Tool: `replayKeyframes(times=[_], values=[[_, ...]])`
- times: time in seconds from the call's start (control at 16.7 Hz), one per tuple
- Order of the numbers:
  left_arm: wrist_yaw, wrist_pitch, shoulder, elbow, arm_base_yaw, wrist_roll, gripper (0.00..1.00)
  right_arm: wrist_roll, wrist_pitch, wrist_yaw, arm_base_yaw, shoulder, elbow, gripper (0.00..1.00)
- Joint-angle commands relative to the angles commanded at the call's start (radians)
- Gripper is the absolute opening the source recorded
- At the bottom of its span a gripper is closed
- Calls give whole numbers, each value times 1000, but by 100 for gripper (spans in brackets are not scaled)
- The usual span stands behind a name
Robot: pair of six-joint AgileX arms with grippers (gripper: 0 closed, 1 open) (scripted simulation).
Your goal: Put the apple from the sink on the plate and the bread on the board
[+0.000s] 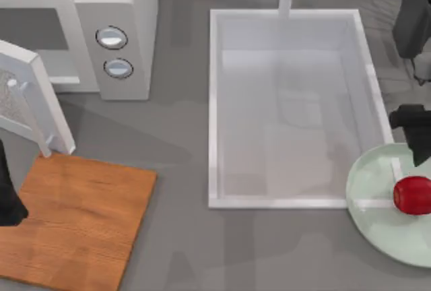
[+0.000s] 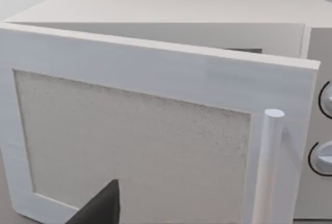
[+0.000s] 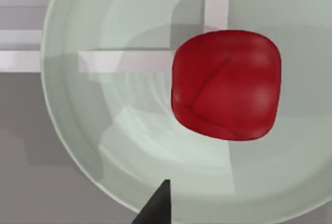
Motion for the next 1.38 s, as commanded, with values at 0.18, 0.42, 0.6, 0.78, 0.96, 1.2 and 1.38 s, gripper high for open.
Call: replayKeyframes(times=[0.18, 0.42, 0.6, 0.78, 0.96, 1.2, 1.38], values=[[0, 0, 0, 0, 0, 0, 100, 0, 0, 0, 0, 0, 0, 100], [0, 0, 0, 0, 0, 0, 100, 0, 0, 0, 0, 0, 0, 100], [0, 0, 0, 0, 0, 0, 100, 0, 0, 0, 1, 1, 0, 100], [0, 0, 0, 0, 0, 0, 100, -4, 23, 0, -3, -30, -23, 100], [0, 0, 0, 0, 0, 0, 100, -21, 114, 0, -18, -149, -119, 100], [0, 0, 0, 0, 0, 0, 100, -56, 321, 0, -52, -449, -342, 100], [0, 0, 0, 0, 0, 0, 100, -91, 515, 0, -85, -747, -547, 100]])
